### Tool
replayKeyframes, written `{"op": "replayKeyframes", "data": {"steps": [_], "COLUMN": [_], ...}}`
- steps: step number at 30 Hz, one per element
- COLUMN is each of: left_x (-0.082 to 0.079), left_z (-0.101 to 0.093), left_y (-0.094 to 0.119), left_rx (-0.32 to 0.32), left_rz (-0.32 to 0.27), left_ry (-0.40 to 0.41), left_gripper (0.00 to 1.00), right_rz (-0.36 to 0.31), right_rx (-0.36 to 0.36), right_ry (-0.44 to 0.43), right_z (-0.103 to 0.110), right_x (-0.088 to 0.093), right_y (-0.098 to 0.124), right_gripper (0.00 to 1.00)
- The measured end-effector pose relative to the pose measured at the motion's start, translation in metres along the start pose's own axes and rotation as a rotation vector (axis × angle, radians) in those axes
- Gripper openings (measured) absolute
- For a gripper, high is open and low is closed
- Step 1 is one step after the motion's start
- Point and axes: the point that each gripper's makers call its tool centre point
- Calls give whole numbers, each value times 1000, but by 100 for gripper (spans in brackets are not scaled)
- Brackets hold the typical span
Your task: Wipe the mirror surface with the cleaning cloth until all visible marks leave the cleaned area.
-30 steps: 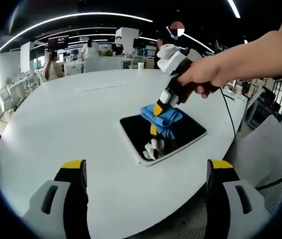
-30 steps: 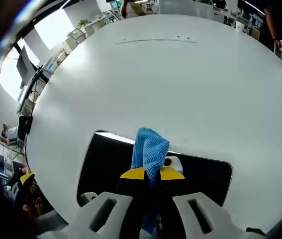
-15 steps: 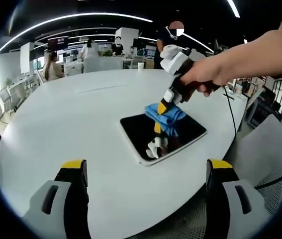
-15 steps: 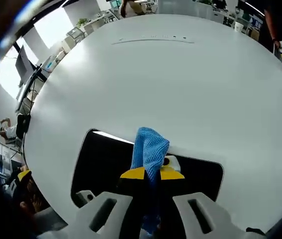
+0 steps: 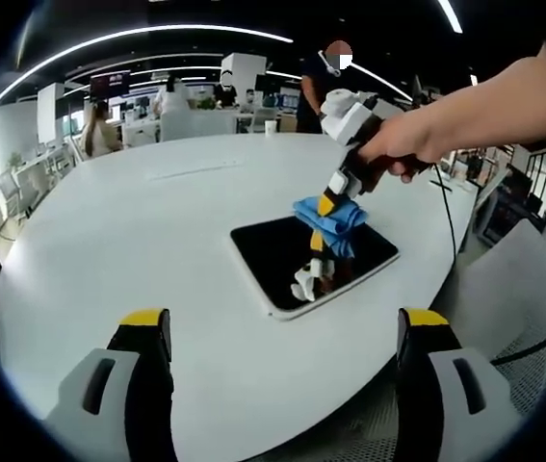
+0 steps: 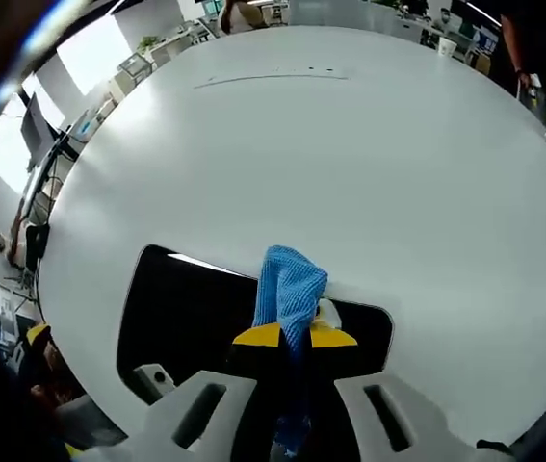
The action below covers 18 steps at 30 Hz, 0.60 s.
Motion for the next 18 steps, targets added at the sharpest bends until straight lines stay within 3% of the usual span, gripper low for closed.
{"op": "replayKeyframes", "data": {"steps": [6,9,18], "left_x": [-1,-1,-2], "left_z": [-1,-1,-2], "left_y": [0,1,1], "left_rx": [4,4,8], "left_rz": [-3,-5,-6], "left_ry": [-14,-15,-21], "left_gripper": [97,97,95], "right_rz": [-8,1,-15], "right_rx": [12,-6,-8], "right_ry": [-14,-73,-48], "right_z": [1,3,8], "right_x": [0,7,32], "right_y": [-2,1,9], "right_gripper": [2,2,2]}}
Point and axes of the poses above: the point that each gripper's makers call its tool centre point, and the gripper's own axes: y roughly backward along the fingers, z roughly to its left, x roughly out of its underside, and after that the axes turned 5 degrees about -y, right-handed
